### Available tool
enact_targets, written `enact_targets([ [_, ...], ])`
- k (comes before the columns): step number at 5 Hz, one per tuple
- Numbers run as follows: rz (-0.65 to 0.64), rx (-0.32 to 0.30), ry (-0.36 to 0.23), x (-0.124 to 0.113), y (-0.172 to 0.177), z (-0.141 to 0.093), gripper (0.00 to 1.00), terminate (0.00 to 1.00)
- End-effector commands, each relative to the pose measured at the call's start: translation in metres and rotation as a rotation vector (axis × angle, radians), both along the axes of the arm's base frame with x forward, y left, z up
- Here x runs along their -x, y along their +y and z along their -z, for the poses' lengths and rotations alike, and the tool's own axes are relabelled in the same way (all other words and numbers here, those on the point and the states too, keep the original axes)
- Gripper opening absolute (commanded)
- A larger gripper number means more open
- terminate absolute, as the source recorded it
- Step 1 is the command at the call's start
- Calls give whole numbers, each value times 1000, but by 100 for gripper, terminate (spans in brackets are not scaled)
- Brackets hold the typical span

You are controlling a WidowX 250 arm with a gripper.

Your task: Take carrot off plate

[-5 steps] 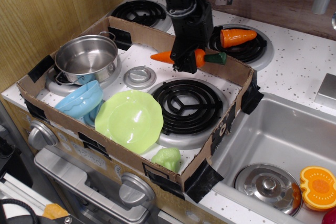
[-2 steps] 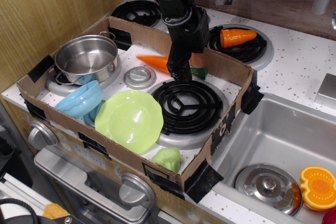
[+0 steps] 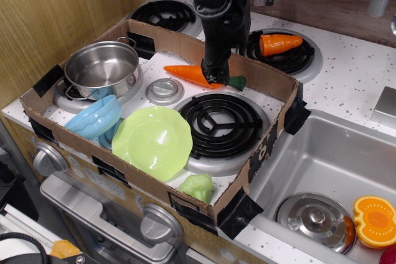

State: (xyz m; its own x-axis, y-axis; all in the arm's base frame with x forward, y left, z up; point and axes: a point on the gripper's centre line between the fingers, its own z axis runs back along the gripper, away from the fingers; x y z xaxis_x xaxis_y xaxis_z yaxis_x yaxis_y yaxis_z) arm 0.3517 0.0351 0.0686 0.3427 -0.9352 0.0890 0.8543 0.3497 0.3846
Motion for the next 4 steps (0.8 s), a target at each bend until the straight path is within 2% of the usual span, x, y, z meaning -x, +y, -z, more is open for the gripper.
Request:
enact_targets([
  [1,-38,19,-65,0,-6,-26,100,0],
  [3,-38,19,-65,0,-6,-26,100,0],
  [4,-38,19,-65,0,-6,-26,100,100],
])
